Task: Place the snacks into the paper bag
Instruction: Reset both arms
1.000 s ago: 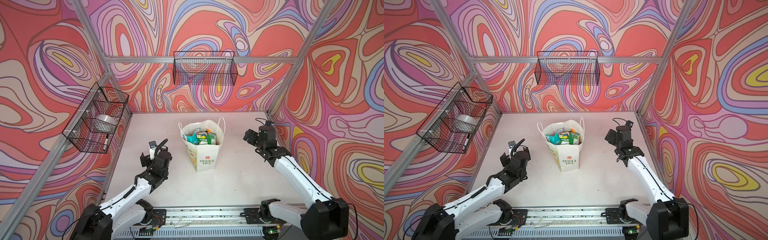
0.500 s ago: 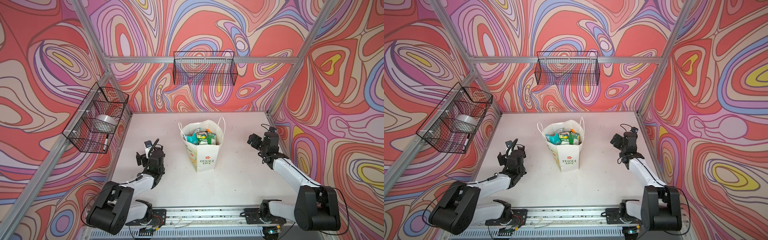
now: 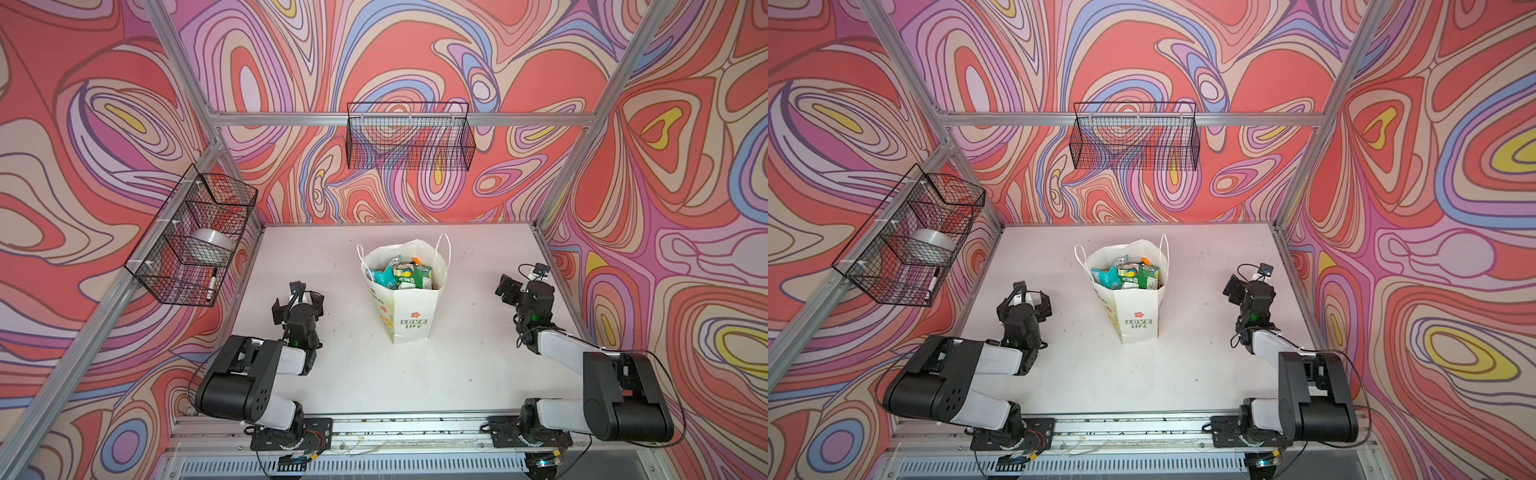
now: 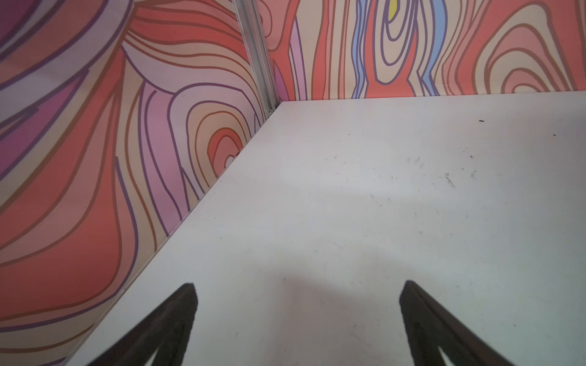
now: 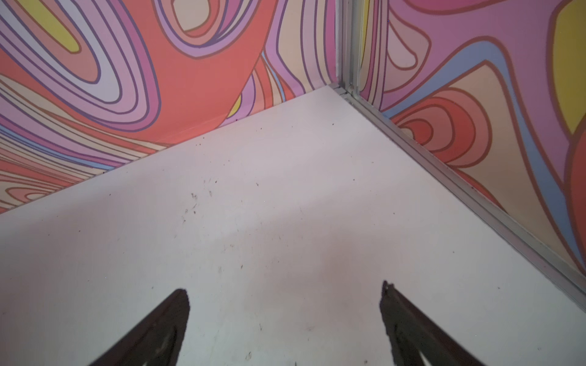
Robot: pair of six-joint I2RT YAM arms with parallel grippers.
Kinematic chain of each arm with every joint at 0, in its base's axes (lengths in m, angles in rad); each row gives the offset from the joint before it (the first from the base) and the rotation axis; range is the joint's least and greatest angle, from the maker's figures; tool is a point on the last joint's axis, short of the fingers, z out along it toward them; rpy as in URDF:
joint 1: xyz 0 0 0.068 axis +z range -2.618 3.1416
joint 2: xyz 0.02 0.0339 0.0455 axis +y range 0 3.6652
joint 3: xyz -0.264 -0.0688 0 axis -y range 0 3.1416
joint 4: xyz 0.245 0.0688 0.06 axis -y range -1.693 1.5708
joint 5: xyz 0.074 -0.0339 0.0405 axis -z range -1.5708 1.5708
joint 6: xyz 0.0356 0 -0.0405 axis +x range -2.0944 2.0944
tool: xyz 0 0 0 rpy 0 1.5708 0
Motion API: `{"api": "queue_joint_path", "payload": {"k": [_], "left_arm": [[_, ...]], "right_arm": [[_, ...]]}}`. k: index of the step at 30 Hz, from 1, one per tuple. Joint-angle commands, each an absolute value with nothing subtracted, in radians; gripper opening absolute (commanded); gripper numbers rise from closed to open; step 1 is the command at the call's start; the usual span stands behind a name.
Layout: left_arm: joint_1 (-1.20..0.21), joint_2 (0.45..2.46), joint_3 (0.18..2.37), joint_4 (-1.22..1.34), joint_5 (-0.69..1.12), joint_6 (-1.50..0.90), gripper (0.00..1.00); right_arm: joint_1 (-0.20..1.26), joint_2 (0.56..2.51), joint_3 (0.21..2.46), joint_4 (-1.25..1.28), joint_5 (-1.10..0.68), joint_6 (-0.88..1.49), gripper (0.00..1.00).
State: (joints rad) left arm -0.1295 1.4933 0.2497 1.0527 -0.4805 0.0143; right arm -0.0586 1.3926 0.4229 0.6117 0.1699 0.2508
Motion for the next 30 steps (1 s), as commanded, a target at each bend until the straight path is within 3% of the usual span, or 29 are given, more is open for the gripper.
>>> {"api": "queue_joint_path", "payload": {"k": [1, 3, 5, 7, 9, 12, 15, 30], "left_arm": [[-0.108, 1.582, 0.322, 1.076, -0.337, 0.017, 1.00], [-0.089, 1.524, 0.362, 0.880, -0.297, -0.029, 1.00], [-0.064, 1.565, 0.340, 1.010, -0.279, -0.023, 1.00], [-0.064, 1.528, 0.360, 0.888, -0.266, -0.043, 1.00], [-0.064, 1.559, 0.347, 0.984, -0.264, -0.024, 1.00], [-0.067, 1.536, 0.356, 0.918, -0.258, -0.030, 1.00], [-0.070, 1.548, 0.353, 0.945, -0.252, -0.020, 1.00], [-0.069, 1.551, 0.363, 0.932, -0.247, -0.016, 1.00]], "right_arm": [[-0.063, 1.500, 0.351, 0.914, 0.182, 0.191, 0.98], [-0.063, 1.503, 0.341, 0.964, 0.081, 0.122, 0.98], [-0.063, 1.559, 0.302, 1.120, 0.050, 0.100, 0.98], [-0.063, 1.653, 0.289, 1.214, 0.099, 0.124, 0.99], [-0.063, 1.759, 0.259, 1.413, 0.087, 0.121, 0.98], [-0.063, 1.722, 0.306, 1.269, 0.044, 0.101, 0.98], [-0.048, 1.713, 0.455, 0.971, 0.015, 0.070, 0.98], [-0.022, 1.719, 0.480, 0.936, -0.008, 0.025, 0.98]]}}
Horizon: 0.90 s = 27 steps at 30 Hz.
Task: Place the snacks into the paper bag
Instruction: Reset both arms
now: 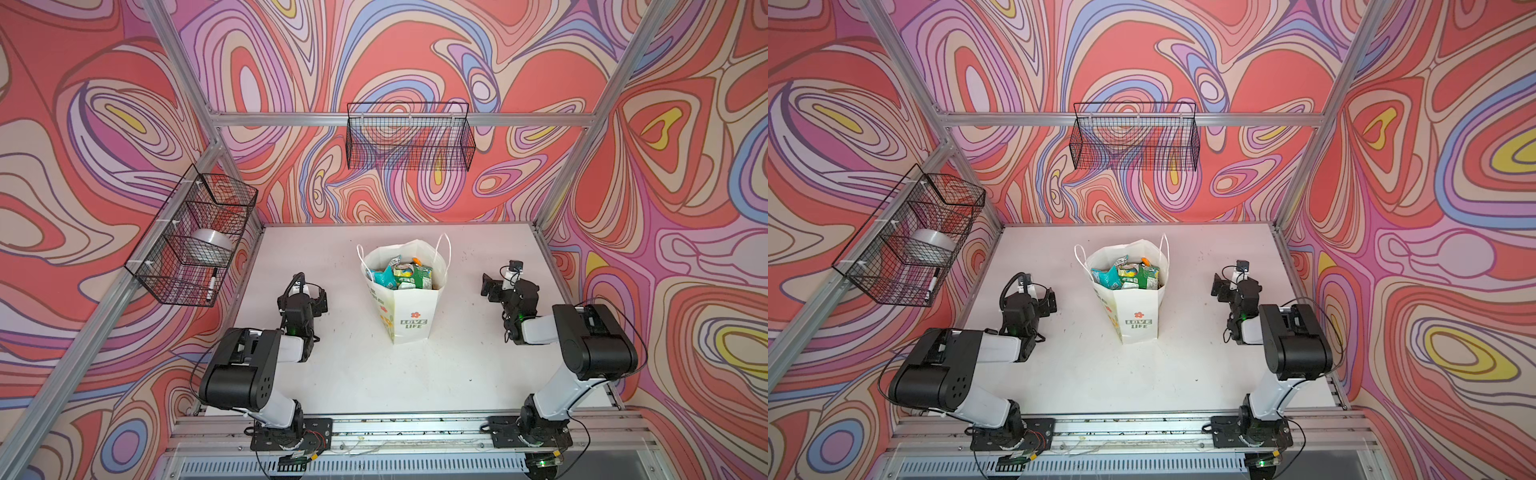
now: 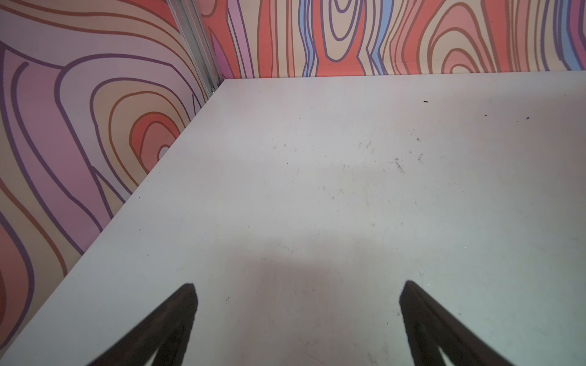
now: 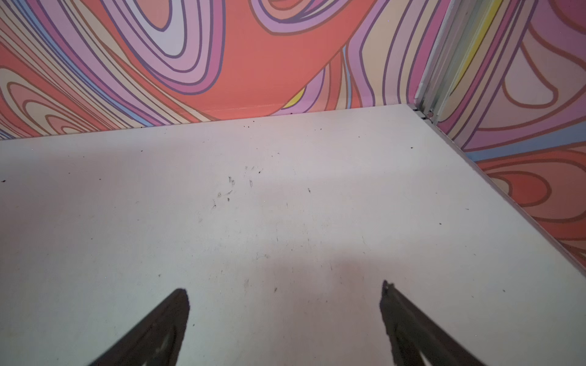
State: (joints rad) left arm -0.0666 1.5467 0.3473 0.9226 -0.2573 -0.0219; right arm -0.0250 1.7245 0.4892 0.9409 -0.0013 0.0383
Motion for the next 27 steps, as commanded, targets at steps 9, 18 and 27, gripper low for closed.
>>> {"api": "queue_joint_path", "payload": {"k": [9, 18, 27], "left_arm": [[-0.068, 1.550, 0.362, 0.932, -0.247, -0.016, 1.00], [-0.068, 1.550, 0.362, 0.934, -0.248, -0.014, 1.00], [-0.069, 1.551, 0.362, 0.934, -0.248, -0.019, 1.00]], "right_arm": [[0.000, 1.718, 0.471, 0.951, 0.032, 0.010, 0.98], [0.000, 1.718, 0.471, 0.951, 0.032, 0.011, 0.98], [0.000, 1.719, 0.474, 0.950, 0.030, 0.011, 0.98]]}}
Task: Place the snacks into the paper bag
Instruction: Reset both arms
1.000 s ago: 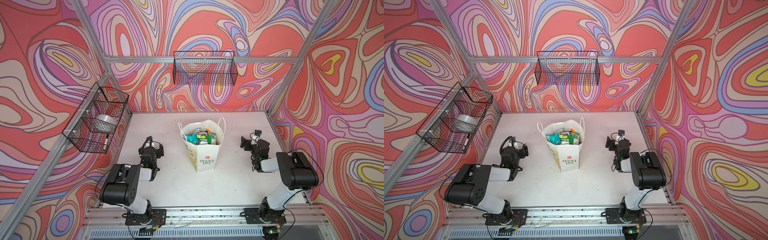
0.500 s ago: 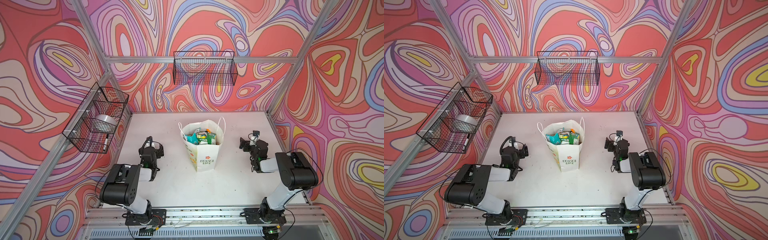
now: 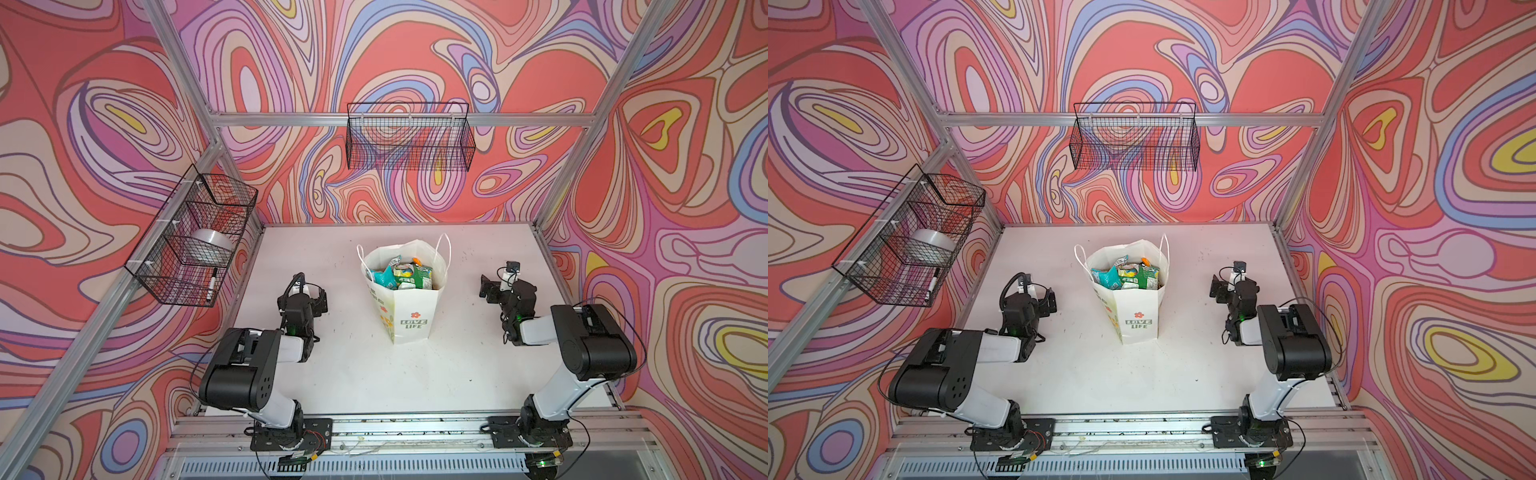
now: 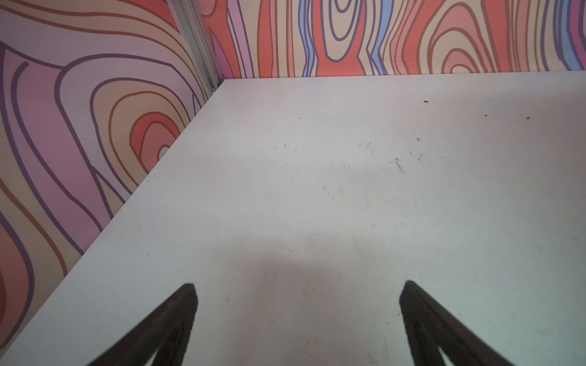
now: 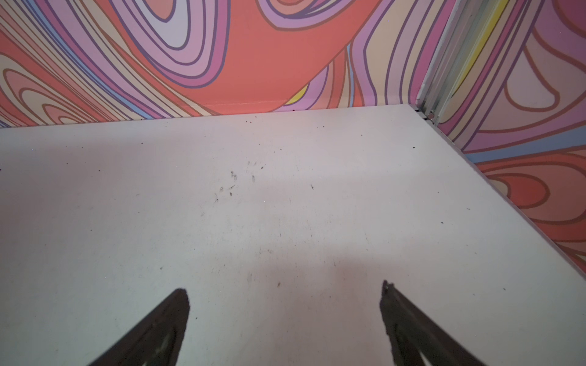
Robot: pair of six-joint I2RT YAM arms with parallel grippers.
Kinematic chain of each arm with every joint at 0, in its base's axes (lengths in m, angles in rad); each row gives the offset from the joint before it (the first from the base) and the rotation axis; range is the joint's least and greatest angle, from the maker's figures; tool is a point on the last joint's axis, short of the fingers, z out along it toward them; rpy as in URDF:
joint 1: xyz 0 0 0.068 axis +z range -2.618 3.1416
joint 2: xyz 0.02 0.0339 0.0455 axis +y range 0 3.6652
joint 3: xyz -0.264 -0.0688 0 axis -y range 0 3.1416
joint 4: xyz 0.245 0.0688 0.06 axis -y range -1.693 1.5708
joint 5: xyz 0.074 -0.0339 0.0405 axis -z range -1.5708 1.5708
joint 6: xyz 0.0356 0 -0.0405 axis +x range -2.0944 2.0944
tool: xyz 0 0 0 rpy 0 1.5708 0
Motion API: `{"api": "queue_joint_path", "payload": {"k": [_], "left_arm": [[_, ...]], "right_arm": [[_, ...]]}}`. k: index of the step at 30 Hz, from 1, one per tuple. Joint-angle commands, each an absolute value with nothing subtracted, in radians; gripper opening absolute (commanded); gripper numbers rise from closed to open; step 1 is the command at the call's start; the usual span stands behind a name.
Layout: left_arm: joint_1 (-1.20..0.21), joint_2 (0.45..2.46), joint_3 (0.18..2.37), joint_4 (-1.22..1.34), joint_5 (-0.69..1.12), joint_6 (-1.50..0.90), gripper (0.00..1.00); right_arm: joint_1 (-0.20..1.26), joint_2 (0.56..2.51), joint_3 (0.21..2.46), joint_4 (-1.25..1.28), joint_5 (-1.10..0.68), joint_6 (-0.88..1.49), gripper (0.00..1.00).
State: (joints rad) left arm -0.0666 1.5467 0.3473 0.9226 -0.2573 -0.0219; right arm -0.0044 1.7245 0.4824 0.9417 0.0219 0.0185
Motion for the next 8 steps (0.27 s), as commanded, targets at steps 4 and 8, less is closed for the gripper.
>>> {"api": "queue_joint_path", "payload": {"k": [4, 8], "left_arm": [[-0.038, 1.546, 0.381, 0.884, -0.187, -0.039, 1.00], [-0.040, 1.543, 0.370, 0.903, -0.191, -0.037, 1.00]], "right_arm": [[-0.001, 1.721, 0.478, 0.941, 0.024, 0.015, 0.98], [0.000, 1.721, 0.477, 0.940, 0.025, 0.014, 0.98]]}}
